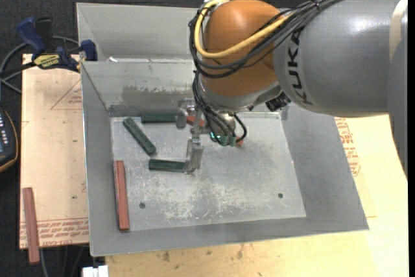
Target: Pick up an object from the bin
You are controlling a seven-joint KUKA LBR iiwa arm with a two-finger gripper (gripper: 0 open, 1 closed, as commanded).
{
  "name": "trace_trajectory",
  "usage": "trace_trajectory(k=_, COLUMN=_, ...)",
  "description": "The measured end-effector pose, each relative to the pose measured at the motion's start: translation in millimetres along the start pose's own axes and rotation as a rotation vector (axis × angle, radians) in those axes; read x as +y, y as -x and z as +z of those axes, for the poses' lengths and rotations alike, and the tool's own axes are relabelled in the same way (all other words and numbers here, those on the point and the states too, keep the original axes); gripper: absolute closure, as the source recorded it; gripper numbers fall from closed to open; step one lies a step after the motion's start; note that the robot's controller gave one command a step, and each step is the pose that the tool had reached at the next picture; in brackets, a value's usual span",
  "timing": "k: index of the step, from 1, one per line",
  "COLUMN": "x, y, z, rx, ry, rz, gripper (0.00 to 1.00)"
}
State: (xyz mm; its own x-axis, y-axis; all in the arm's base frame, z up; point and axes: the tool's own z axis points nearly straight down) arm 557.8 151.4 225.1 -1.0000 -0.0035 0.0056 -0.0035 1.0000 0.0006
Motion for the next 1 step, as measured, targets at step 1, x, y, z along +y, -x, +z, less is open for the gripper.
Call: trace_trajectory(k=1, x=11.5, y=49.0, z=159.5, rx=-0.002, ry=-0.001, rz=-0.094, gripper=0.00)
